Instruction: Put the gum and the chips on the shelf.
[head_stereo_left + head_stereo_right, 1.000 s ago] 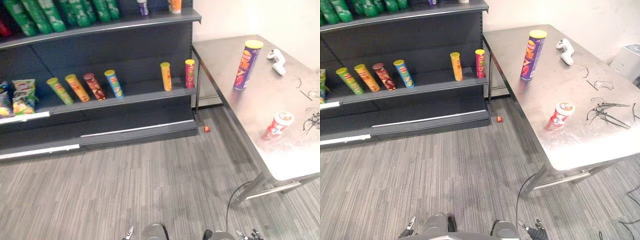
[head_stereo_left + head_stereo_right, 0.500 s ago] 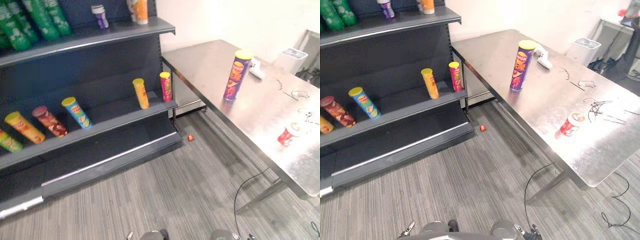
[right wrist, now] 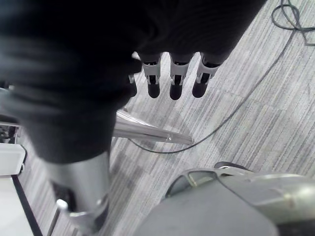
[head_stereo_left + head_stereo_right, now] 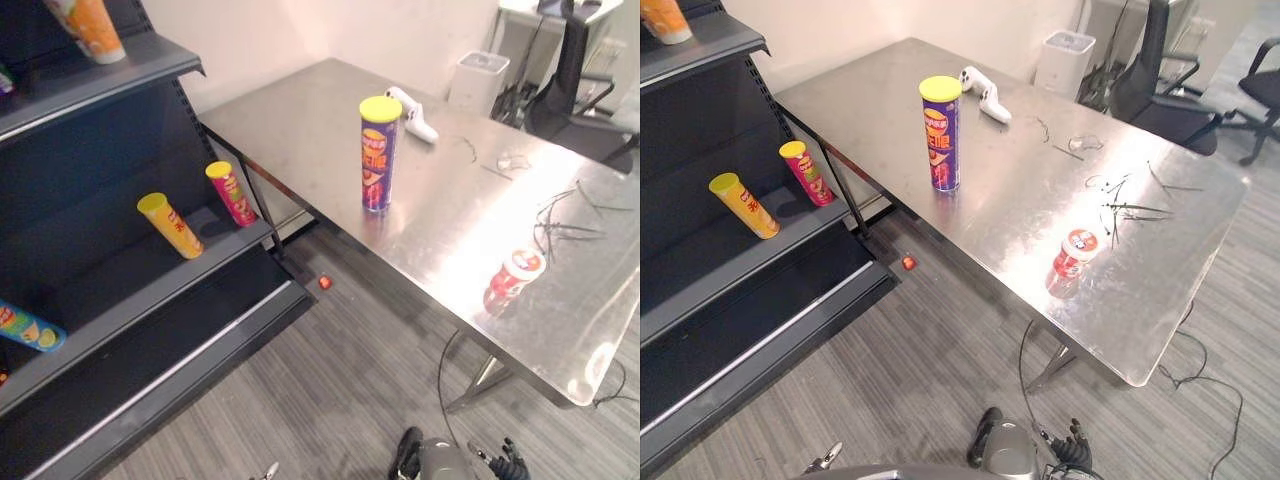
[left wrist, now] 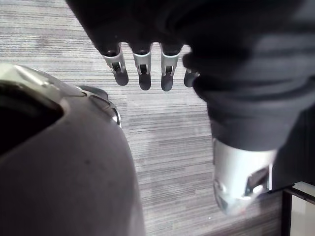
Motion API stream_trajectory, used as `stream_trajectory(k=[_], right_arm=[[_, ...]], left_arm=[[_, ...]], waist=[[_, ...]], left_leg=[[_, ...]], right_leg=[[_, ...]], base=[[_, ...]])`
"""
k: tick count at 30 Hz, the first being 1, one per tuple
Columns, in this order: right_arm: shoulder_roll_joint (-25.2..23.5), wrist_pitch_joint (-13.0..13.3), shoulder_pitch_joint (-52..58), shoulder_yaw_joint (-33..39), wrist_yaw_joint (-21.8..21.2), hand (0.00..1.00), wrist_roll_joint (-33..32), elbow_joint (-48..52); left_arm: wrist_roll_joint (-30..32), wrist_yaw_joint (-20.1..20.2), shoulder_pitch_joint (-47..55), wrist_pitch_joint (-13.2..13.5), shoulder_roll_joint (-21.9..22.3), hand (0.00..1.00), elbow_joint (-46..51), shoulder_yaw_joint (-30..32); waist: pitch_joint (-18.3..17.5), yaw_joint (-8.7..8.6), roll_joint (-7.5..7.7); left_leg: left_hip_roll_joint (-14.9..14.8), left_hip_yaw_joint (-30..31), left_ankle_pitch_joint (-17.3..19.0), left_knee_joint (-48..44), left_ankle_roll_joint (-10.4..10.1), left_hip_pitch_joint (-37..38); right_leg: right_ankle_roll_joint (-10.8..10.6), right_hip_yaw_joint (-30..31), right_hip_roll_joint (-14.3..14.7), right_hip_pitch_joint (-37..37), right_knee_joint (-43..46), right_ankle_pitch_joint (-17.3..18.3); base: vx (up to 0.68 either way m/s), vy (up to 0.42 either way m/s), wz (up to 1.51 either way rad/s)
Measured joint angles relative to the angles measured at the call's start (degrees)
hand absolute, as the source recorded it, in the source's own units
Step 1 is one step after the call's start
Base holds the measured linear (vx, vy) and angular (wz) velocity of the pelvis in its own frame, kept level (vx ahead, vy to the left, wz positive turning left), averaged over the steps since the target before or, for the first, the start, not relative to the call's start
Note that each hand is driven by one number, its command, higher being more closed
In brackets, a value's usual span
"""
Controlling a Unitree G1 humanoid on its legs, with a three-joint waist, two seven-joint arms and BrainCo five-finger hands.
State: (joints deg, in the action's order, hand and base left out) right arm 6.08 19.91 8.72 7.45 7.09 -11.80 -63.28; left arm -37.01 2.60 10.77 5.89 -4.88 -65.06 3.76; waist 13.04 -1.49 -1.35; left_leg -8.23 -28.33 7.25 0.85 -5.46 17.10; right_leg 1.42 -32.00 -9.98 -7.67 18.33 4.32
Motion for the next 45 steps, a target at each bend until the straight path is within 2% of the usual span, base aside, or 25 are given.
stream_trajectory(k=[2,4,6,7,9,10,11,12,13,14,15,17,19,21,23,24,25,26,27,29,32,33,38,42,45], right_arm=[[-0.23,0.02,-0.15,-0.2,0.07,0.0,0.6,-0.25],[-0.27,0.03,-0.15,-1.31,0.08,0.0,0.72,-0.25],[-0.55,0.01,0.05,-1.5,0.02,0.0,1.27,-0.39],[-0.56,-0.01,0.13,-1.69,0.04,0.0,1.64,-0.38],[0.31,-0.85,0.03,-3.5,0.05,0.0,1.81,0.58],[0.76,-1.08,0.33,-3.76,0.06,0.0,1.82,0.98],[0.69,-1.21,1.17,-4.12,0.2,0.0,1.84,1.56],[0.67,-1.71,1.27,-3.97,0.84,0.0,1.85,2.0],[0.64,-1.83,1.48,-3.99,1.26,0.0,1.83,2.32],[0.49,-2.75,1.59,-3.93,1.66,0.0,1.67,2.25],[0.63,-3.63,1.53,-3.73,1.77,0.0,1.57,1.9],[0.86,-4.78,1.38,-3.13,1.68,0.0,0.52,1.41],[0.89,-5.56,0.63,-2.41,1.02,0.0,-0.06,0.64],[0.63,-5.85,0.51,-1.11,-0.09,0.0,-1.26,0.32],[0.64,-6.9,1.63,-0.74,-0.67,0.0,-2.7,0.33],[0.76,-7.06,2.01,-0.61,-1.04,0.0,-3.0,0.42],[1.23,-7.52,3.08,-0.2,-1.44,0.0,-3.91,0.42],[0.7,-7.81,3.97,0.43,-1.47,0.0,-4.07,0.48],[-0.05,-7.77,4.5,0.53,-1.5,0.0,-4.02,0.47],[-1.17,-6.4,5.04,0.76,-1.04,0.0,-3.82,0.41],[-1.61,-4.28,5.14,1.3,-0.03,0.0,-2.57,0.06],[-1.6,-4.18,4.71,1.5,-0.53,0.0,-2.32,-0.25],[-1.65,-1.19,4.84,2.73,-4.9,0.0,-4.4,-1.04],[-0.87,-0.04,4.37,3.14,-3.7,0.0,-2.28,-1.26],[-1.15,-0.05,4.03,3.04,-2.51,0.0,-1.83,-1.5]], left_arm=[[0.04,0.35,-0.03,0.05,-0.46,0.0,0.14,-0.01],[0.53,0.44,-0.41,0.13,-1.09,0.0,0.22,0.04],[2.32,0.28,-1.14,-0.24,-2.2,0.0,0.16,0.22],[2.31,0.19,-1.12,-0.43,-2.22,0.0,0.15,0.63],[2.31,0.11,-1.1,-1.1,-1.65,0.0,0.04,2.08],[2.31,0.14,-1.05,-1.1,-1.19,0.0,-0.06,2.61],[2.37,0.44,-0.98,-1.07,-0.9,0.0,-0.23,4.14],[2.2,0.5,-1.41,-1.16,-0.99,0.0,-0.23,6.33],[2.0,0.43,-1.53,-1.14,-0.65,0.0,-0.2,6.97],[1.18,0.39,-1.48,-1.18,-0.01,0.0,0.03,7.46],[0.75,0.29,-1.36,-1.42,-0.01,0.0,0.02,7.57],[-1.24,0.32,-0.48,-1.61,0.6,0.0,0.02,7.29],[-3.71,0.36,-0.24,-1.59,1.21,0.0,0.08,7.31],[-4.47,0.33,-0.2,-1.69,1.23,0.0,0.01,7.23],[-4.46,0.31,-0.15,-2.25,1.39,0.0,-0.07,7.4],[-4.46,0.33,-0.02,-2.28,1.87,0.0,-0.13,7.4],[-4.67,0.3,0.23,-2.17,2.89,0.0,-0.12,8.17],[-4.47,0.34,0.62,-1.85,2.78,0.0,0.19,8.36],[-4.38,0.38,0.83,-1.37,2.17,0.0,0.16,8.48],[-2.93,0.27,0.97,-0.91,1.59,0.0,0.16,8.47],[-2.2,0.09,1.2,-0.87,1.38,0.0,-0.02,8.39],[-1.88,0.1,1.24,-0.99,1.31,0.0,-0.02,8.2],[5.38,1.77,0.61,-1.07,-0.76,0.0,-1.34,4.34],[5.84,3.75,0.24,-1.09,-0.79,0.0,-2.73,2.28],[5.76,4.38,0.24,-1.07,-1.31,0.0,-2.75,1.79]], waist=[[0.37,0.05,0.65],[0.55,0.16,1.35],[0.41,0.07,1.99],[0.29,0.09,2.11],[-0.01,0.09,1.39],[-0.26,-0.06,0.77],[-1.12,0.29,0.98],[-0.98,0.17,0.82],[-1.28,0.16,1.21],[-1.09,0.38,1.04],[-0.93,0.49,0.91],[-1.04,0.62,0.64],[-1.09,0.83,0.57],[-1.1,1.32,0.58],[-1.28,1.2,0.2],[-1.57,1.2,-0.41],[-2.1,1.35,-1.91],[-2.29,1.46,-1.83],[-2.56,1.41,-0.42],[-2.83,1.26,0.72],[-4.57,0.77,1.58],[-4.8,0.8,1.67],[-6.31,0.19,1.43],[-7.43,0.23,-0.23],[-7.16,0.35,0.33]], left_leg=[[0.07,-0.06,0.35,0.79,-0.61,0.45],[0.47,-0.84,1.73,0.71,-2.18,0.98],[0.0,-1.15,5.44,-3.01,-1.39,-0.34],[-0.43,-1.53,6.82,-4.61,-1.75,-0.92],[-2.46,-5.19,10.53,-9.51,-2.05,-2.01],[-3.33,-6.12,10.68,-10.92,-2.4,-1.99],[-4.37,-6.54,10.33,-16.87,-3.07,-3.43],[-8.02,-3.96,8.18,-31.87,-1.62,-9.58],[-9.73,-2.03,5.17,-39.06,0.3,-13.11],[-10.9,0.31,4.53,-45.41,0.53,-16.65],[-11.14,0.83,5.7,-45.66,0.48,-17.53],[-10.21,1.0,6.31,-41.89,0.57,-17.83],[-8.34,3.05,6.15,-33.71,0.61,-18.05],[-6.5,7.52,5.27,-22.78,0.9,-18.07],[-5.28,13.56,2.57,-10.37,0.48,-17.83],[-5.33,14.53,2.6,-7.84,0.38,-17.73],[-5.21,15.69,-0.82,-7.01,-1.83,-17.12],[-4.18,14.21,-1.43,-7.92,-1.81,-16.11],[-2.51,13.16,-0.58,-8.17,-1.75,-14.48],[-0.1,12.01,1.11,-7.62,-0.98,-12.36],[2.37,10.1,1.22,-6.91,0.0,-10.78],[2.93,10.24,1.2,-6.93,0.03,-10.16],[2.83,9.7,1.23,-6.95,0.06,-6.98],[1.22,6.49,1.22,-7.26,0.06,-5.17],[1.79,6.49,1.23,-7.23,0.06,-3.96]], right_leg=[[-0.21,-0.61,-0.12,0.34,0.14,0.24],[-0.5,-0.88,-1.08,0.46,0.97,0.6],[-0.59,-0.97,-2.12,0.17,1.95,1.15],[-0.29,-0.99,-2.13,0.04,2.09,1.33],[1.93,-1.22,-1.58,-1.2,5.26,3.16],[2.06,-1.43,-0.63,-1.03,5.2,3.8],[0.87,-1.37,0.34,-0.71,3.05,4.78],[0.95,-0.31,1.49,0.05,0.59,4.58],[0.96,0.65,1.96,1.12,-1.54,4.27],[1.07,2.67,2.64,3.49,-5.34,2.98],[1.05,5.64,3.15,5.5,-7.61,2.09],[0.44,11.08,3.35,7.29,-8.97,1.26],[0.25,16.61,3.36,8.0,-10.09,1.2],[-0.97,21.08,3.27,8.12,-11.81,0.43],[-3.78,25.31,2.94,8.52,-14.49,-1.36],[-4.94,25.87,3.01,8.77,-15.41,-2.1],[-7.52,26.9,3.17,10.21,-17.91,-3.77],[-8.68,26.9,1.76,12.05,-19.34,-4.55],[-8.59,26.94,0.26,13.25,-18.99,-4.58],[-8.47,27.79,-1.64,14.11,-19.79,-4.85],[-9.71,27.86,-3.3,13.59,-20.45,-5.63],[-10.39,27.94,-3.65,13.69,-20.64,-6.14],[-9.96,27.73,-3.33,12.85,-17.89,-6.47],[-7.91,20.51,-1.74,9.91,-14.02,-9.64],[-7.99,19.85,-1.93,9.83,-14.36,-10.6]], base=[[-0.06,0.012,0.1],[-0.12,0.058,0.07],[-0.17,0.052,-0.02],[-0.1,0.041,-0.35],[0.01,0.036,-0.63],[0.11,0.006,-0.64],[0.15,-0.033,-0.72],[0.18,-0.069,-0.73],[0.17,-0.071,-0.92],[0.18,-0.034,-0.97],[0.18,0.017,-1.05],[0.21,0.118,-1.25],[0.21,0.218,-1.55],[0.15,0.225,-1.44],[0.15,0.28,-1.32],[0.16,0.325,-1.07],[0.2,0.338,-0.97],[0.28,0.419,-1.07],[0.26,0.334,-0.81],[0.25,0.307,-0.45],[0.23,0.199,-0.36],[0.21,0.094,-0.41],[0.19,0.024,-0.47],[0.06,-0.021,-0.64],[0.01,-0.001,-0.49]])
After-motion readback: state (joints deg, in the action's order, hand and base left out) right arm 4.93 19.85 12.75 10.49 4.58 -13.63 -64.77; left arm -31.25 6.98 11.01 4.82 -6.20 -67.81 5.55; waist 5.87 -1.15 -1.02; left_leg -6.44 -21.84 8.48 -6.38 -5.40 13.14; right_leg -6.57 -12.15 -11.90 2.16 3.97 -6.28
